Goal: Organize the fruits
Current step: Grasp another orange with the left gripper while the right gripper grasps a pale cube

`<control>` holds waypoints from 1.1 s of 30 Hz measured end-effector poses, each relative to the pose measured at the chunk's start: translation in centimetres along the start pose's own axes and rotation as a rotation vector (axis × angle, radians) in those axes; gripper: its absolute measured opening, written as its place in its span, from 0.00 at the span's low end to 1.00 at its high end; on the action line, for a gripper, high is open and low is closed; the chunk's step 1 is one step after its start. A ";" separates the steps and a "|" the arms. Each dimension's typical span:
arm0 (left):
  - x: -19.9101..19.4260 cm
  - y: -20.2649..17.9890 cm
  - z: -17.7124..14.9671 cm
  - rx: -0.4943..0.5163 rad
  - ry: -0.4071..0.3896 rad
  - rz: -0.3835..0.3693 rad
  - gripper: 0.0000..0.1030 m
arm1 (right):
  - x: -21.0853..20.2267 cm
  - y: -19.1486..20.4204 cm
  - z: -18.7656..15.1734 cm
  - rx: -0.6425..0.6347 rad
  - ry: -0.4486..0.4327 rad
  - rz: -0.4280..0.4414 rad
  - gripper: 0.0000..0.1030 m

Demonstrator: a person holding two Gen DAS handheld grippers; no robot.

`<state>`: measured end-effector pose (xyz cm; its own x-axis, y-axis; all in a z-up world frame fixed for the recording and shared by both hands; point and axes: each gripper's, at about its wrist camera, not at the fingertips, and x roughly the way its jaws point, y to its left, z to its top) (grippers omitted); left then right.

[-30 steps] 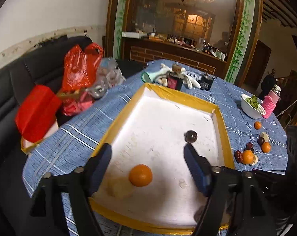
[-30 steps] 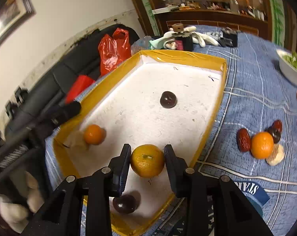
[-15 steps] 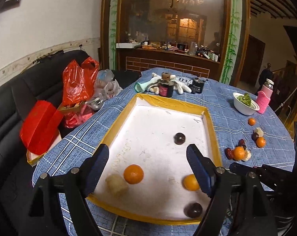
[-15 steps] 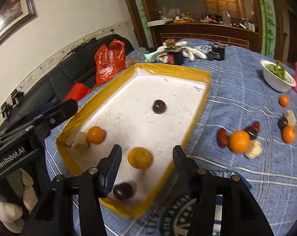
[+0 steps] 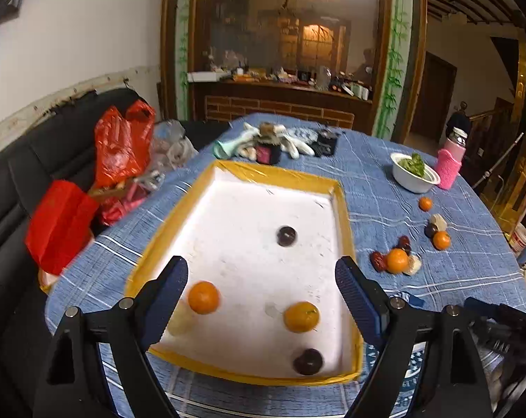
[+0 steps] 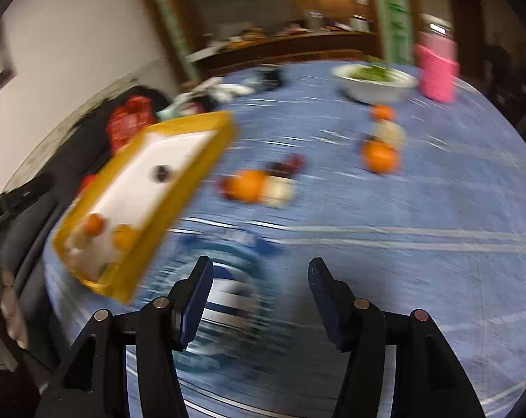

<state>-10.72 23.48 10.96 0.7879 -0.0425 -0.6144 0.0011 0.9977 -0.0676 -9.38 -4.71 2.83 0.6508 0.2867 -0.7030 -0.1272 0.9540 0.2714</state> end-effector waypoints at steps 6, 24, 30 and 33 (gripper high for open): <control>1.8 -4.3 -0.8 0.062 0.061 -0.124 0.83 | -1.1 -6.2 0.7 0.143 -0.002 -0.023 0.60; 5.2 -9.2 -0.4 0.192 0.110 -0.216 0.83 | 9.2 -1.7 6.5 0.097 0.108 0.164 0.19; 7.5 -13.6 -0.2 0.307 0.147 -0.264 0.83 | 7.5 -3.7 5.9 0.159 0.046 0.178 0.19; 9.7 -16.1 -0.2 0.387 0.188 -0.256 0.79 | 6.2 -5.7 6.0 0.213 -0.004 0.172 0.19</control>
<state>-3.19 6.98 5.94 0.6080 -0.2616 -0.7496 0.4365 0.8988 0.0404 -0.11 -8.87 0.84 0.6360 0.4423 -0.6323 -0.0760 0.8513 0.5191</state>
